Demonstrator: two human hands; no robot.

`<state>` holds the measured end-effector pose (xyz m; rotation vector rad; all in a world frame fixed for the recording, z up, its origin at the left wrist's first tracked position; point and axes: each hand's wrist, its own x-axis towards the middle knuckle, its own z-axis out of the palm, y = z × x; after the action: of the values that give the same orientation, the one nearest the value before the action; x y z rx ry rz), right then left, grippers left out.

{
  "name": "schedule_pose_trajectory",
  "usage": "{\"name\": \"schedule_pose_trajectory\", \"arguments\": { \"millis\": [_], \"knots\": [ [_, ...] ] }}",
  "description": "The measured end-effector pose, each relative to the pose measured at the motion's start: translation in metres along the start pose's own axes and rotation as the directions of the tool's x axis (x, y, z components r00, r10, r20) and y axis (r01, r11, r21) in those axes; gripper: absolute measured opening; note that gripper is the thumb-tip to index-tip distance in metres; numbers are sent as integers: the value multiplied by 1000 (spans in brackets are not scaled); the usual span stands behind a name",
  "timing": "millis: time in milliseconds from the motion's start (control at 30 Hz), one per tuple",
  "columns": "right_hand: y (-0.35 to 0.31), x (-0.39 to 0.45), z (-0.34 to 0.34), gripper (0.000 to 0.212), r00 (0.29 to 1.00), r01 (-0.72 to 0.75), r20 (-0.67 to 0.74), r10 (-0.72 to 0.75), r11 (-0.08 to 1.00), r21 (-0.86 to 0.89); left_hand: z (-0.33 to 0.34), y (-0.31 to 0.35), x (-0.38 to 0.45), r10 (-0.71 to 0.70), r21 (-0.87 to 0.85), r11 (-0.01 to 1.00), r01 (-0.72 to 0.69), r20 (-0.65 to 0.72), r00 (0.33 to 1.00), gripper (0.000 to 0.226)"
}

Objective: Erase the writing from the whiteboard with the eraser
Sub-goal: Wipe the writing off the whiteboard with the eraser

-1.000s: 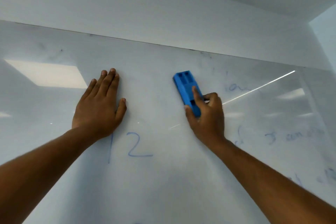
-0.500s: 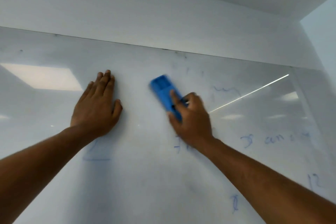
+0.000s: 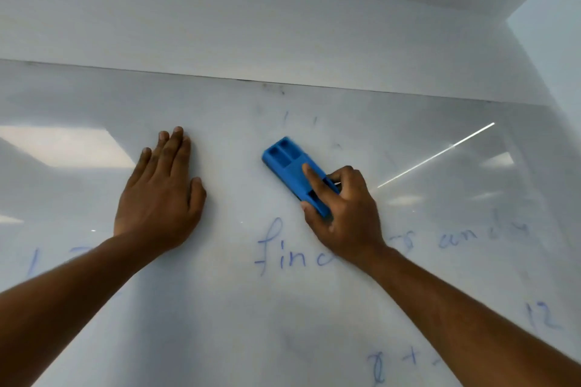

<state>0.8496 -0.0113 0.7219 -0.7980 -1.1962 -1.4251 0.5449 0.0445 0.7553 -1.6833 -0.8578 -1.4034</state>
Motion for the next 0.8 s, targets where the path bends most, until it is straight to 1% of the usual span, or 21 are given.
{"name": "schedule_pose_trajectory", "arguments": {
  "millis": [33,67,100,133,167,200,233,267,300,333,367,433,467,500,533,600,633,667,700,733,800],
  "knots": [
    [11,3,-2,61,998,58,8,-58,998,-5,0,-1,0,3,1,1000,-3,-2,1000,86],
    [22,8,-5,60,1000,11,-18,-12,999,-33,0,-2,1,9,4,1000,-9,-4,1000,87],
    [31,15,-7,60,991,-122,-70,117,990,-69,0,-2,1,11,11,1000,-11,-6,1000,87],
    [37,25,-9,60,946,-313,-114,303,945,-90,1,-2,1,12,16,1000,-12,-8,1000,87],
    [41,33,-7,61,859,-505,-140,492,858,-88,1,-1,1,11,25,1000,-11,-11,1000,86],
    [38,41,-5,63,770,-636,-149,621,767,-89,2,0,1,8,30,1000,-7,-17,1000,86],
    [29,46,0,64,735,-676,-147,662,731,-93,2,0,0,4,33,999,-3,-21,1000,85],
    [14,49,3,65,773,-633,-134,620,770,-82,2,0,1,4,33,999,-3,-23,1000,85],
    [-2,49,8,66,856,-513,-109,505,857,-50,3,0,1,6,33,999,-5,-25,1000,86],
    [-18,44,12,66,940,-334,-72,333,943,-8,3,0,1,7,40,999,-6,-25,1000,86],
    [-29,38,15,65,988,-148,-32,149,989,26,3,0,0,9,44,999,-8,-21,1000,86],
    [-26,39,15,63,994,106,28,-108,993,56,3,-1,0,11,51,999,-10,-13,1000,86],
    [-15,48,14,62,990,132,37,-133,991,38,3,-1,0,12,52,999,-11,-11,1000,86],
    [-1,57,12,61,997,69,31,-69,998,-1,3,-1,-1,12,51,999,-12,-9,1000,86],
    [12,68,10,62,998,-66,13,66,997,-52,2,-1,-1,13,50,999,-12,-10,1000,86],
    [35,90,8,64,912,-409,-40,408,899,-157,2,0,-1,13,50,999,-12,-13,1000,85],
    [36,97,11,65,852,-522,-73,518,832,-188,2,0,-2,10,48,999,-10,-14,1000,85],
    [27,100,15,66,826,-562,-91,556,803,-198,2,0,-2,8,47,999,-7,-17,1000,85],
    [12,100,20,67,845,-533,-89,527,825,-186,2,0,-1,7,49,999,-6,-16,1000,86],
    [-6,96,24,66,899,-439,-66,434,886,-150,2,0,-1,8,51,999,-7,-17,1000,87],
    [-35,80,31,65,991,-136,3,137,990,-43,2,-1,-1,10,56,998,-9,-17,1000,88]
  ]
}}
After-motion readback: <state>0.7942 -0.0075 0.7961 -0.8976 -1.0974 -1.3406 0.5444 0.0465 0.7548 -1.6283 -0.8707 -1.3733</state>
